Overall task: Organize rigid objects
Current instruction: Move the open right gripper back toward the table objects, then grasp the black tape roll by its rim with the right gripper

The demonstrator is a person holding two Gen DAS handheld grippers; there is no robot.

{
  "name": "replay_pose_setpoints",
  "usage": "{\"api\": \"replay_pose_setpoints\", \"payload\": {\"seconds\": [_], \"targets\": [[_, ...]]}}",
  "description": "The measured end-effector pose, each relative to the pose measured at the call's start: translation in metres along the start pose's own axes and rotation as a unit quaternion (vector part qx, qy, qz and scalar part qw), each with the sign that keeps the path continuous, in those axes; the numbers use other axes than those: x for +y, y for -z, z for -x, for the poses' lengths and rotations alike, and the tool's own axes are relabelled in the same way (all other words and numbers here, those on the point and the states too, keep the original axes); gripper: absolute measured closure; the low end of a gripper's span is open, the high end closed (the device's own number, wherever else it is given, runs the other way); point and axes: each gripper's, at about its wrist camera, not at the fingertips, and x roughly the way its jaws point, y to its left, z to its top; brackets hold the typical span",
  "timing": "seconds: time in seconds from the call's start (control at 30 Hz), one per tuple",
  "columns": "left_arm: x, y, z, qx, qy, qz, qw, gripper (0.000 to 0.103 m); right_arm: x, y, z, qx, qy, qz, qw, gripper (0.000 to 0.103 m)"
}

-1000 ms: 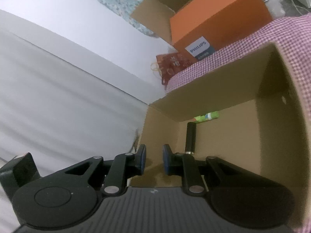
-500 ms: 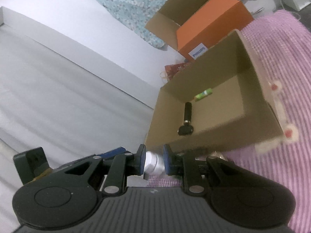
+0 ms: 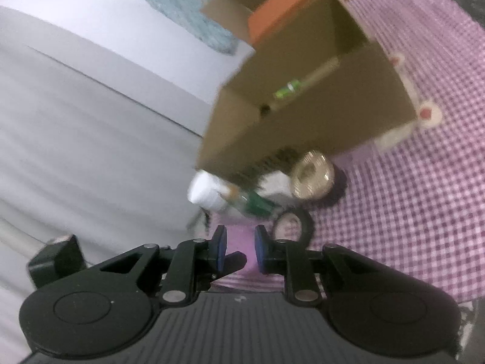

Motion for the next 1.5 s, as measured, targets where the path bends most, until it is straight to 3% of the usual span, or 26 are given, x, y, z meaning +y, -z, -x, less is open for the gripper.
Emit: {"api": "replay_pose_setpoints", "payload": {"seconds": [0.13,0.27,0.57,0.93,1.03,1.23,1.5], "targets": [[0.0,0.003,-0.019,0.011,-0.003,-0.017,0.9998,0.065,-0.007,-0.002,-0.031,0.03,0.035,0.003,0.999,0.08],[0.0,0.004,-0.032,0.022,0.0,-0.029,0.9993,0.063,-0.015,0.006,-0.052,0.047,0.069,0.013,0.996,0.066],[-0.001,-0.003,-0.053,0.041,-0.011,-0.051,0.9978,0.054,-0.016,0.001,-0.083,0.06,0.108,0.045,0.991,0.066],[-0.003,-0.011,-0.06,0.045,-0.004,-0.056,0.9974,0.051,-0.013,0.0,-0.101,0.068,0.134,0.107,0.983,0.076],[-0.006,-0.01,-0.061,0.046,0.005,-0.059,0.9972,0.051,-0.011,0.002,-0.104,0.07,0.146,0.127,0.979,0.085],[-0.015,-0.005,-0.063,0.052,0.018,-0.067,0.9962,0.051,-0.012,0.004,-0.103,0.069,0.148,0.142,0.976,0.085],[-0.045,-0.003,-0.063,0.046,0.043,-0.092,0.9938,0.051,-0.027,0.007,-0.071,0.051,0.164,0.133,0.976,0.085]]}}
